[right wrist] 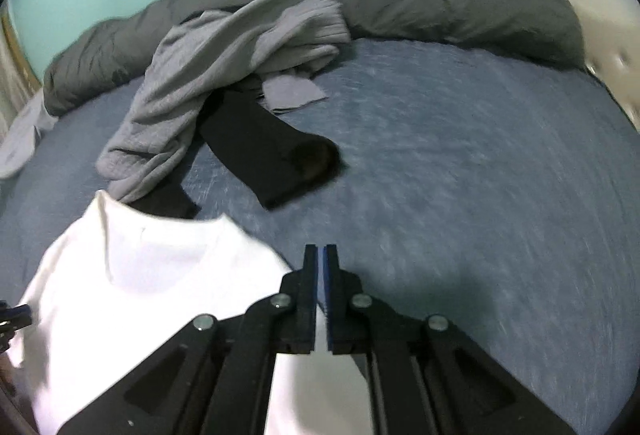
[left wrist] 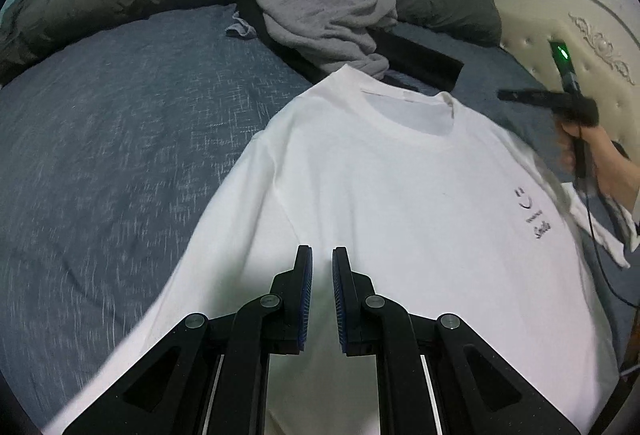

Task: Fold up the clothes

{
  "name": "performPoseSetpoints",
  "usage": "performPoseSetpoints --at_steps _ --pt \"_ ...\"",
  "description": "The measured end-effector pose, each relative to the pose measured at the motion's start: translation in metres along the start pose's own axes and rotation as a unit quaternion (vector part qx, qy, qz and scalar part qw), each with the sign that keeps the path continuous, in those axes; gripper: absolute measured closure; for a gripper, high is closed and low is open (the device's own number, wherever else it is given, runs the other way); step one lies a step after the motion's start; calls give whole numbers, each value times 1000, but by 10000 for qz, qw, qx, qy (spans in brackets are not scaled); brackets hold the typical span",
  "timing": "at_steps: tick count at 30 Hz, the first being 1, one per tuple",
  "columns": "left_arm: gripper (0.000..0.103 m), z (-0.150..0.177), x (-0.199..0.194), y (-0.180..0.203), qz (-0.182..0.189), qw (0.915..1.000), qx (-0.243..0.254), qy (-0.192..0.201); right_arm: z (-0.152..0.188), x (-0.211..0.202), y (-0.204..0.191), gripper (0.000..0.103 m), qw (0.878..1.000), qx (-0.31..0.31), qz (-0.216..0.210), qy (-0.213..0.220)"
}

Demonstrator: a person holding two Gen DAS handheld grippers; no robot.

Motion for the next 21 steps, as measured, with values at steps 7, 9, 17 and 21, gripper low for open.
performPoseSetpoints --at_steps 7,9,17,21 --pt "90 46 -39 10 -64 9991 -419 69 73 -74 55 80 9977 656 -187 -58" --pt "85 62 -48 16 -102 9989 -461 43 96 -100 69 72 9960 860 -244 38" --pt "81 125 -78 45 -167 9972 -725 -59 165 -157 109 68 9922 1244 32 76" --pt "79 145 -88 56 -110 9959 -896 -28 183 -177 127 68 9914 1283 238 50"
Point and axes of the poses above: each gripper's, at about its wrist camera, not at the fingertips, and x roughly the way its jaws point, y to its right, z to its underside, the point moved 7 cm from there along x, roughly the way its jaws point, and after that the axes turned 3 degrees about -z, right-handed, at the moved point
